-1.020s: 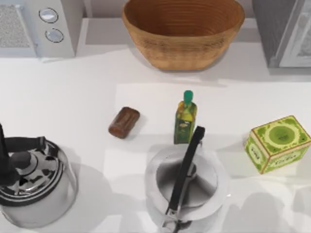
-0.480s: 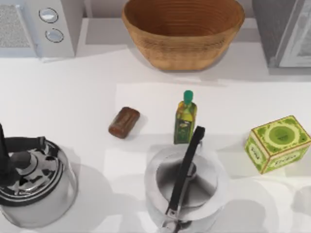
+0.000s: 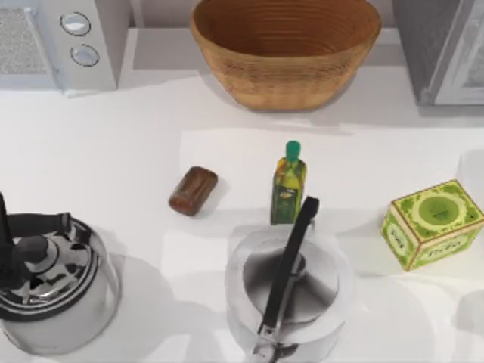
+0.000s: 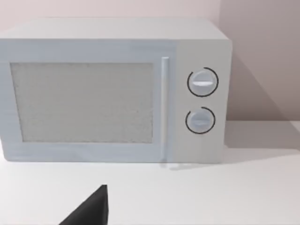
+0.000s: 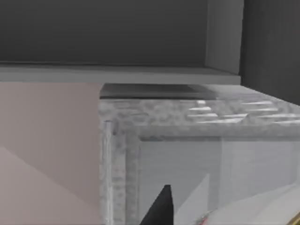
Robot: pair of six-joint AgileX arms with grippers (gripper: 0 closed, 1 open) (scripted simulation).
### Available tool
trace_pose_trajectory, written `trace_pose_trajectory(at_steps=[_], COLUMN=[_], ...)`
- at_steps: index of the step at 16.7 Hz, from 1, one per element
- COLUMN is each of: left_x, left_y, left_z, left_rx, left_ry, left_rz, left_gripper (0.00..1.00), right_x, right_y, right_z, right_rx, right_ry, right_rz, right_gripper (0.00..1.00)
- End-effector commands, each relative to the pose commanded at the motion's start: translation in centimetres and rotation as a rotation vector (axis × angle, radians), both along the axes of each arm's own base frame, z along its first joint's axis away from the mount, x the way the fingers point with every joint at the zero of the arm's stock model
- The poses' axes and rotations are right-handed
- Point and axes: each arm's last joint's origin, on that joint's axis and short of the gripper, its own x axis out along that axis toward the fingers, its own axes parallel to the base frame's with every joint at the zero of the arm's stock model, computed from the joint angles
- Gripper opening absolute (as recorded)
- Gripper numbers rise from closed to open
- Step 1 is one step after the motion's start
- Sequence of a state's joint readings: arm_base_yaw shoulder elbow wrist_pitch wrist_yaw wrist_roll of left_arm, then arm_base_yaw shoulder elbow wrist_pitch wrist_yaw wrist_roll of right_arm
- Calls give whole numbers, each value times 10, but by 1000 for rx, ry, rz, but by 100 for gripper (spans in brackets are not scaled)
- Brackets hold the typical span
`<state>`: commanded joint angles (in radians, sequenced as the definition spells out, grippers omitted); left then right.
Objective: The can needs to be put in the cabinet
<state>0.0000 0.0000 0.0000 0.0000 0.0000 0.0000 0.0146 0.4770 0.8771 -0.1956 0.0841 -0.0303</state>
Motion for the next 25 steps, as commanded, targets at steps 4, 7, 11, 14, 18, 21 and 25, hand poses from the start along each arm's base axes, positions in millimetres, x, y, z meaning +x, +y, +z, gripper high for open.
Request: trace_pose_trajectory(at_steps=[4,7,11,14,18,21,25], left_x=[0,0,0,0,0,0,0], left_y=[0,0,0,0,0,0,0], left_z=[0,0,0,0,0,0,0], left_rx=[0,0,0,0,0,0,0], left_ry=[0,0,0,0,0,0,0], left_rz=[0,0,0,0,0,0,0], left_gripper=[100,100,100,100,100,100,100], right_x=[20,50,99,135,165,166,171], right_y=[4,11,24,35,47,47,47], right_z=[78,115,133,128,118,117,115], right_rx=[11,25,37,38,33,32,33], right_ry=[-29,-12,58,132,207,211,226], right_rz=[-4,7,34,54,70,70,66], right_gripper=[0,0,0,0,0,0,0])
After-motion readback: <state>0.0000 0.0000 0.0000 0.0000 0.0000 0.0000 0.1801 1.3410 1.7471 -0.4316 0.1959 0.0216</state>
